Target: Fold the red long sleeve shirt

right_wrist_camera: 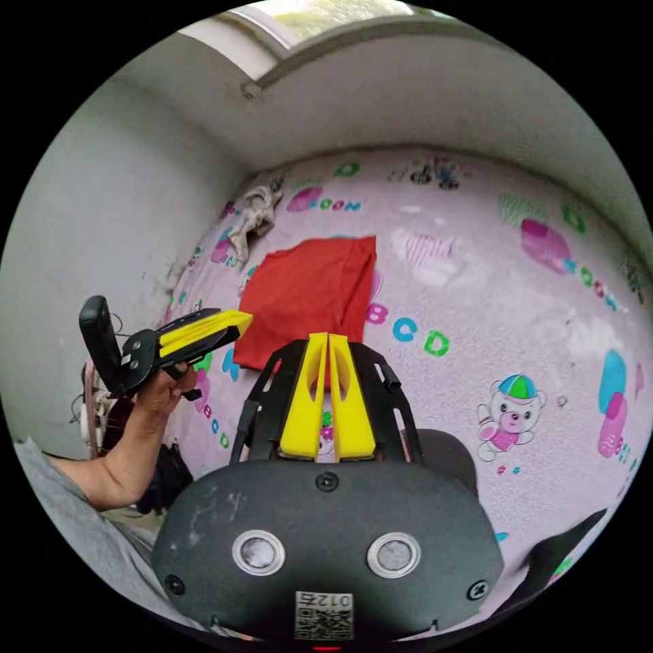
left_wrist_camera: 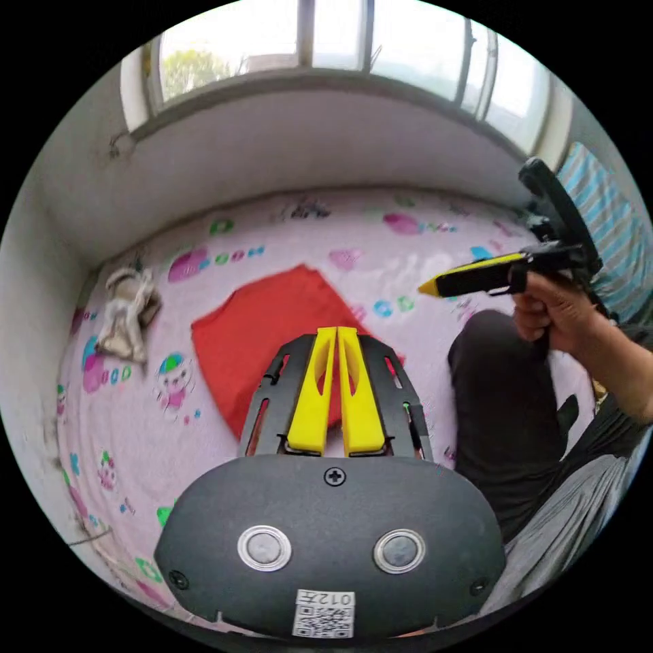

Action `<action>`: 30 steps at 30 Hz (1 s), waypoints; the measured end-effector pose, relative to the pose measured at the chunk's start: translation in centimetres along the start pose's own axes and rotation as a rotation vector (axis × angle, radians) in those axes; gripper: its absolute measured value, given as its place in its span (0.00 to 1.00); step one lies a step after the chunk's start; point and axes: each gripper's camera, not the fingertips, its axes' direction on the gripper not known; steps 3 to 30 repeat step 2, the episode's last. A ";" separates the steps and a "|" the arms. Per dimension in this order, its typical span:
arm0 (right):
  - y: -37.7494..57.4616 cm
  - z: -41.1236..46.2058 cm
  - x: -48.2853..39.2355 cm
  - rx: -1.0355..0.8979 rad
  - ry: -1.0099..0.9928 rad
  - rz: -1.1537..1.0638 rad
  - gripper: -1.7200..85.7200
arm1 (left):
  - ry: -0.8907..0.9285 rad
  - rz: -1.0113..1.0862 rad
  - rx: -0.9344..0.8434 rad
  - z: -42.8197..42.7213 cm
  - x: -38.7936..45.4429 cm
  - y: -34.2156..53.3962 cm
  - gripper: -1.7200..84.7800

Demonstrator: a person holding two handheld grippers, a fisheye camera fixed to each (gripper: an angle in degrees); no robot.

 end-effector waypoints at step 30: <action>2.8 -2.3 -0.9 0.122 0.106 -0.016 0.01 | 0.065 0.054 0.097 0.5 2.9 -1.5 0.02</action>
